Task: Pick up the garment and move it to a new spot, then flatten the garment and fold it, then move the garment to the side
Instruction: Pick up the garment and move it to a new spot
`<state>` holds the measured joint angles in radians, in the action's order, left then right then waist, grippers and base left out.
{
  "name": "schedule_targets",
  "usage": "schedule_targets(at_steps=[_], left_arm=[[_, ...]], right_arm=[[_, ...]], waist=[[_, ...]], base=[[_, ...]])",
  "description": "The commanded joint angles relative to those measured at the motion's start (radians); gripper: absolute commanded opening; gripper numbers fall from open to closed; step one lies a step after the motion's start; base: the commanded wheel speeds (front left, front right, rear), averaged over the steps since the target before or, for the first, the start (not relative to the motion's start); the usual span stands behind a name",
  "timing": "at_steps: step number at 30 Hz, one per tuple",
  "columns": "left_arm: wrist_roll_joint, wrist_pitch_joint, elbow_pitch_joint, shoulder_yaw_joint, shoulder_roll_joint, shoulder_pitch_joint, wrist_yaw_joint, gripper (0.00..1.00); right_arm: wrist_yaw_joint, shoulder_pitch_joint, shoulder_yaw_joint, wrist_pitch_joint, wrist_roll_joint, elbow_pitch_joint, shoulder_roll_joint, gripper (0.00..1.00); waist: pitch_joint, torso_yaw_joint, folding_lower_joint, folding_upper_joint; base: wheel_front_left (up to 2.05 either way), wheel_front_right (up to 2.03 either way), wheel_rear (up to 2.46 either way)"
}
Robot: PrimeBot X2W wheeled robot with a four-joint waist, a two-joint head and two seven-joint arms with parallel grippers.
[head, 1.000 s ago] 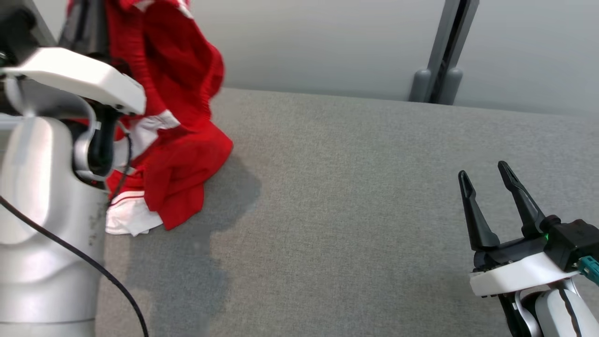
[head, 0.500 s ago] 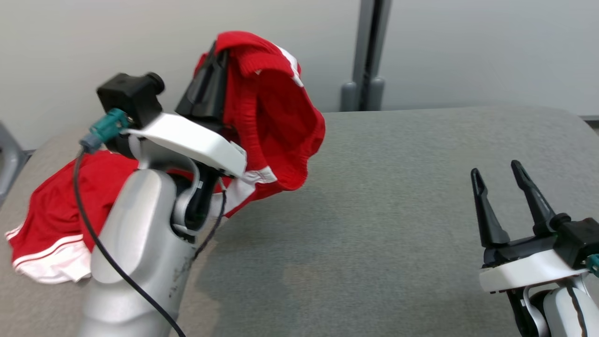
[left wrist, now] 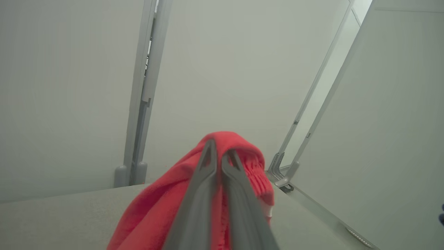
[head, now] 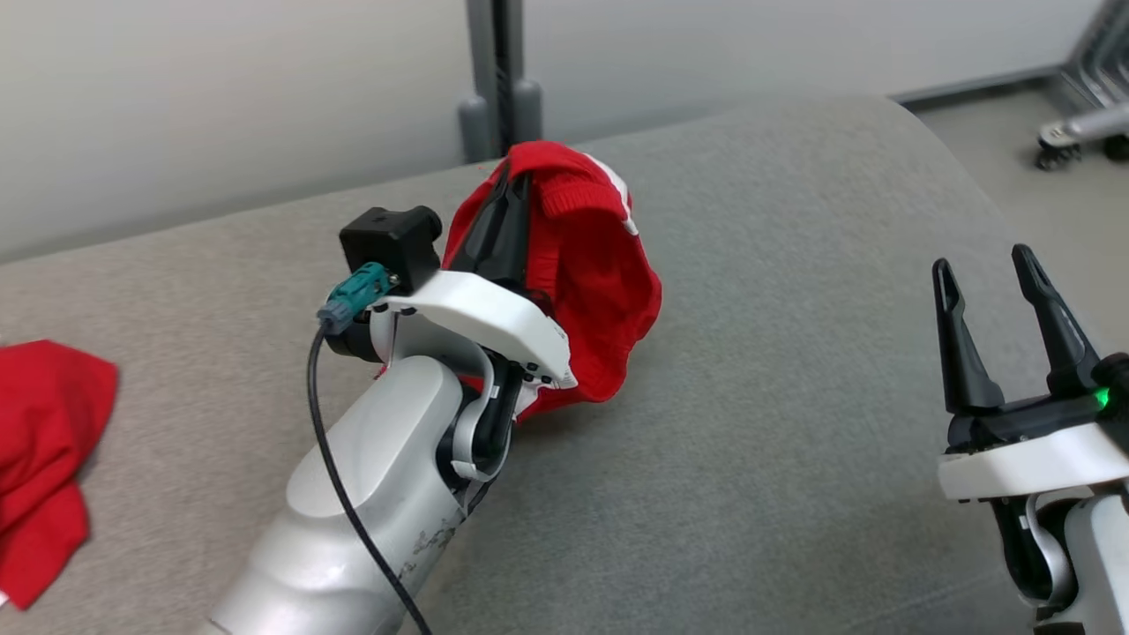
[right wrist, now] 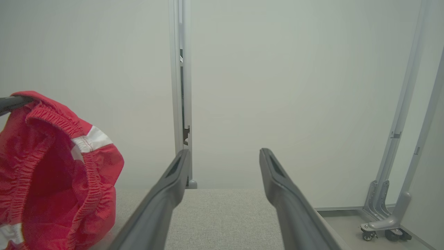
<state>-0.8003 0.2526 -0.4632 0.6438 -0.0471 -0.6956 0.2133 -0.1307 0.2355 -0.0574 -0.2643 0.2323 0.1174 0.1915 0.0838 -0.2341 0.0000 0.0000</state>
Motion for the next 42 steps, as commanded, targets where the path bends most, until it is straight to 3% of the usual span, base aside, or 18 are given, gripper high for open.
schedule_targets(at_steps=[1,5,9,10,11,12,15,20,30,35,38,42], left_arm=[[-0.041,0.011,-0.027,0.04,-0.007,-0.032,0.021,0.0],[-0.065,0.012,-0.043,0.088,-0.006,-0.059,0.063,0.0],[-0.092,0.012,-0.09,0.166,-0.007,-0.045,0.064,0.0],[-0.116,0.012,-0.145,0.253,-0.007,-0.051,0.052,0.52],[-0.116,0.012,-0.145,0.253,-0.007,-0.051,0.052,0.52],[-0.148,0.013,-0.163,0.275,-0.007,-0.052,0.049,1.0],[-0.17,0.012,-0.19,0.312,-0.007,-0.068,0.052,1.0],[-0.129,0.012,-0.162,0.238,-0.006,-0.043,0.058,1.0],[0.212,0.012,-0.031,-0.047,-0.03,0.137,0.025,1.0],[0.361,0.012,0.068,-0.135,-0.051,0.271,-0.012,1.0],[0.424,0.012,0.121,-0.184,-0.052,0.361,-0.024,1.0],[0.473,0.012,0.183,-0.258,-0.034,0.476,-0.019,1.0]], right_arm=[[0.0,0.021,0.003,0.0,0.013,0.0,0.009,1.0],[0.0,0.038,0.003,0.0,0.027,0.004,0.014,1.0],[0.0,0.045,0.006,0.0,0.036,0.012,0.011,1.0],[0.0,0.045,0.007,0.0,0.038,0.016,0.009,1.0],[0.0,0.045,0.007,0.0,0.038,0.016,0.009,1.0],[0.0,0.044,0.008,0.0,0.036,0.018,0.007,1.0],[0.0,0.035,0.01,0.0,0.031,0.023,0.002,1.0],[0.0,0.008,0.009,0.0,0.019,0.026,0.0,1.0],[0.0,-0.067,-0.005,0.0,-0.034,0.037,-0.019,1.0],[0.0,-0.106,-0.004,0.0,-0.05,0.037,-0.024,1.0],[0.0,-0.13,-0.032,0.0,-0.112,0.029,0.003,1.0],[0.0,-0.158,-0.028,0.0,-0.131,0.029,-0.013,1.0]], waist=[[0.07,-0.078,0.0,0.0],[0.1,-0.118,0.0,0.0],[0.109,-0.137,0.0,0.0],[0.109,-0.141,0.0,0.0],[0.109,-0.141,0.0,0.0],[0.107,-0.141,0.0,0.0],[0.095,-0.126,0.0,0.0],[0.053,-0.071,0.0,0.0],[-0.063,0.084,0.0,0.0],[-0.093,0.164,0.0,0.0],[-0.107,0.2,0.0,0.0],[-0.12,0.228,0.0,0.0]], base=[[0.0,0.0,0.0],[0.0,0.0,0.0],[0.0,0.0,0.0],[0.0,0.0,0.0],[0.0,0.0,0.0],[0.0,0.0,0.0],[0.0,0.0,0.0],[0.0,0.0,0.0],[0.0,0.0,0.0],[0.0,0.0,0.0],[0.0,0.0,0.0],[0.0,0.0,0.0]])
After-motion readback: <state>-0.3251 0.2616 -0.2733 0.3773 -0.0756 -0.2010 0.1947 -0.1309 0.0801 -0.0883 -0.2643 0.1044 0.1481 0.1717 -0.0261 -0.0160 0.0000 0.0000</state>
